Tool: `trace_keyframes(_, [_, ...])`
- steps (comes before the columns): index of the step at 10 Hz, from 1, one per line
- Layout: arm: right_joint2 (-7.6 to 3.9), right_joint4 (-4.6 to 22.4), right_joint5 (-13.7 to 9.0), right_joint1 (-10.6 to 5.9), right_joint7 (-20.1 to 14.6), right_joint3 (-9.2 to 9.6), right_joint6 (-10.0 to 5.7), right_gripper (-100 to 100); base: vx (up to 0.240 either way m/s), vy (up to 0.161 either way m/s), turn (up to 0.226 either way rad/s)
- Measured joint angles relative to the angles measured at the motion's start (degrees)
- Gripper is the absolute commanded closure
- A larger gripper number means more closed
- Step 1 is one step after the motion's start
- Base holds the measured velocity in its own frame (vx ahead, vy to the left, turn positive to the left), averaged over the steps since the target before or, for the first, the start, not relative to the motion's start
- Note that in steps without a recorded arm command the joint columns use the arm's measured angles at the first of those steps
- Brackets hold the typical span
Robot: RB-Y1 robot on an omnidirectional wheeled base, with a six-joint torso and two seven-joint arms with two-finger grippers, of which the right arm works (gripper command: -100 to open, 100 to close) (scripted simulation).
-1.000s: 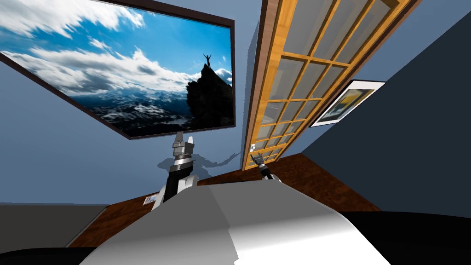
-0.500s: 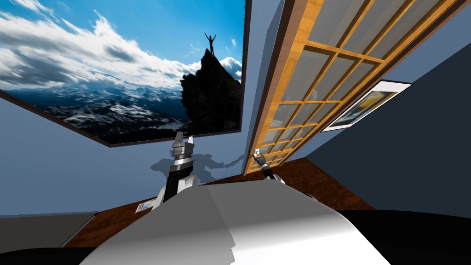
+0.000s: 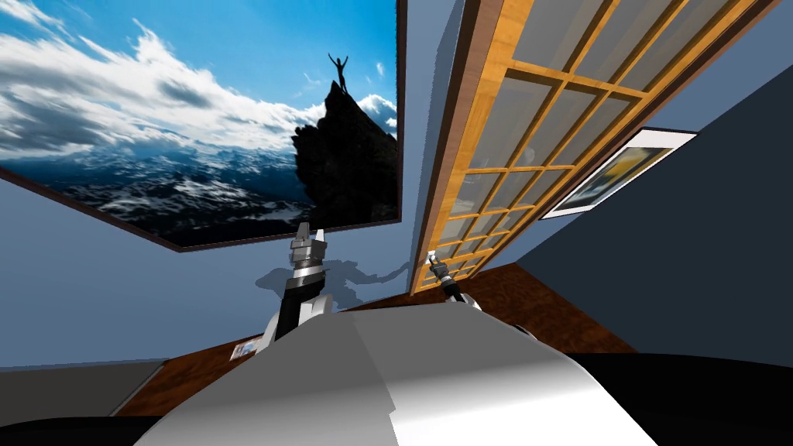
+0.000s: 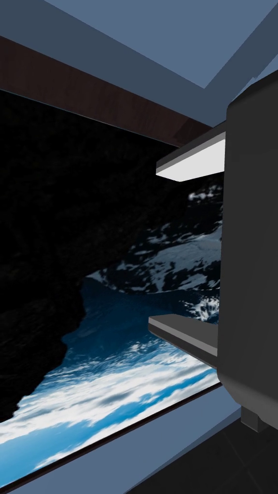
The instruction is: Pull the door open
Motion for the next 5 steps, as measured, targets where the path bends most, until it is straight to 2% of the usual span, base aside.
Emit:
trace_keyframes(2, [-0.01,0.01,-0.02,0.02,-0.03,-0.02,0.0,100,-0.003,-0.001,0.0])
trace_keyframes(5, [-0.4,0.66,-0.6,-0.41,-2.98,0.21,-0.21,100,-0.013,0.001,0.004])
